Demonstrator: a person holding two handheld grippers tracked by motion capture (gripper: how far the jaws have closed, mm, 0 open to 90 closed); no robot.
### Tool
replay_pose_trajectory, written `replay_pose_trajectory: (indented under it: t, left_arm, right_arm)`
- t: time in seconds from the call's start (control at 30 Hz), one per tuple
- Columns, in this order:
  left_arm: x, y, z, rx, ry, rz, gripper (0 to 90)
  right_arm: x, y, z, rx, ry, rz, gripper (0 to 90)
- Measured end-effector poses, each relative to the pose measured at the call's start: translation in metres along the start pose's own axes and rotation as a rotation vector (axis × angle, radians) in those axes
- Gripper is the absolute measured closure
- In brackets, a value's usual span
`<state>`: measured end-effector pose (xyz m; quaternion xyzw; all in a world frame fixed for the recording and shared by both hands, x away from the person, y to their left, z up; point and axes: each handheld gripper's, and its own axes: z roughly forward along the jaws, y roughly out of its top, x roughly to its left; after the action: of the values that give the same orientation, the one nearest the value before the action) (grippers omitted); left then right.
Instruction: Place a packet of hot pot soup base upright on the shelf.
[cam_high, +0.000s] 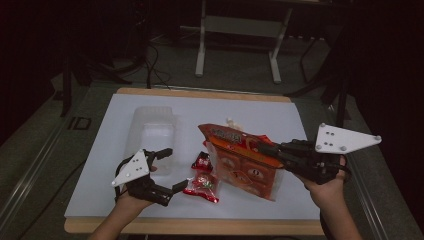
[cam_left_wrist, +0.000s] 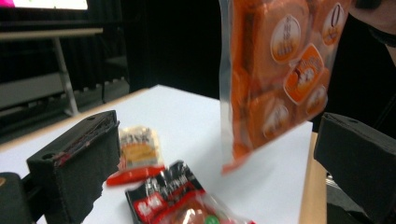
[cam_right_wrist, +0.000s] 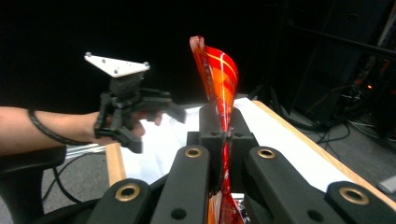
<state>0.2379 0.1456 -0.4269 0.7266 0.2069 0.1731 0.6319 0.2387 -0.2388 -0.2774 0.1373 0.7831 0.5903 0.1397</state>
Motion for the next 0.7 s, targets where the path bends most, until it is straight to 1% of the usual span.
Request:
replay_pose_trajectory:
  t: [0.03,0.07,0.1,0.13,0.17,0.27,0.3,0.33,0.4,0.43,0.47,0.5,0.53,0.6,0.63,0.67,0.7]
  left_arm:
    - [0.003,0.005,0.006,-0.018,-0.024,0.006,0.7]
    - [0.005,0.006,0.009,-0.019,-0.041,-0.003,0.7]
    - [0.007,0.007,0.012,-0.023,-0.043,-0.002,0.7]
    - [0.008,0.008,0.014,-0.026,-0.060,-0.002,0.7]
    - [0.008,0.008,0.014,-0.026,-0.060,-0.002,0.7]
    - [0.014,0.011,0.024,-0.020,-0.099,-0.001,0.7]
    - [0.014,0.011,0.024,-0.020,-0.099,-0.001,0.7]
    - [0.017,0.012,0.028,-0.018,-0.121,0.000,0.7]
    - [0.017,0.012,0.028,-0.018,-0.121,0.000,0.7]
    - [0.018,0.013,0.035,-0.017,-0.169,0.010,0.8]
    - [0.018,0.013,0.035,-0.017,-0.169,0.010,0.8]
    - [0.018,0.013,0.037,-0.021,-0.195,0.010,0.8]
    - [0.015,0.015,0.039,-0.027,-0.221,0.015,0.8]
    - [0.013,0.018,0.040,-0.045,-0.252,0.008,2.2]
    - [0.013,0.019,0.041,-0.051,-0.260,0.003,4.1]
    - [0.013,0.019,0.041,-0.051,-0.260,0.003,4.1]
    - [0.012,0.021,0.042,-0.056,-0.276,-0.006,4.7]
  right_arm:
    - [0.003,0.002,0.004,-0.006,0.021,-0.007,89.4]
    - [0.005,0.003,0.005,-0.008,0.027,-0.008,89.4]
    - [0.005,0.004,0.006,-0.010,0.033,-0.009,89.4]
    - [0.006,0.005,0.008,-0.013,0.042,-0.009,89.4]
    - [0.006,0.005,0.008,-0.013,0.042,-0.009,89.4]
    - [0.011,0.008,0.013,-0.014,0.068,-0.019,89.4]
    - [0.011,0.008,0.013,-0.014,0.068,-0.019,89.4]
    - [0.013,0.010,0.016,-0.018,0.084,-0.019,89.4]
    - [0.013,0.010,0.017,-0.017,0.087,-0.022,89.4]
    - [0.015,0.011,0.020,-0.018,0.101,-0.023,89.3]
    - [0.015,0.011,0.020,-0.018,0.101,-0.023,89.3]
    - [0.016,0.011,0.021,-0.017,0.103,-0.025,89.3]
    - [0.016,0.011,0.023,-0.020,0.117,-0.023,89.3]
    - [0.017,0.011,0.026,-0.013,0.126,-0.025,89.3]
    - [0.018,0.011,0.027,-0.011,0.128,-0.023,89.3]
    - [0.018,0.010,0.028,-0.009,0.128,-0.026,89.3]
    - [0.019,0.010,0.029,-0.006,0.134,-0.026,89.3]
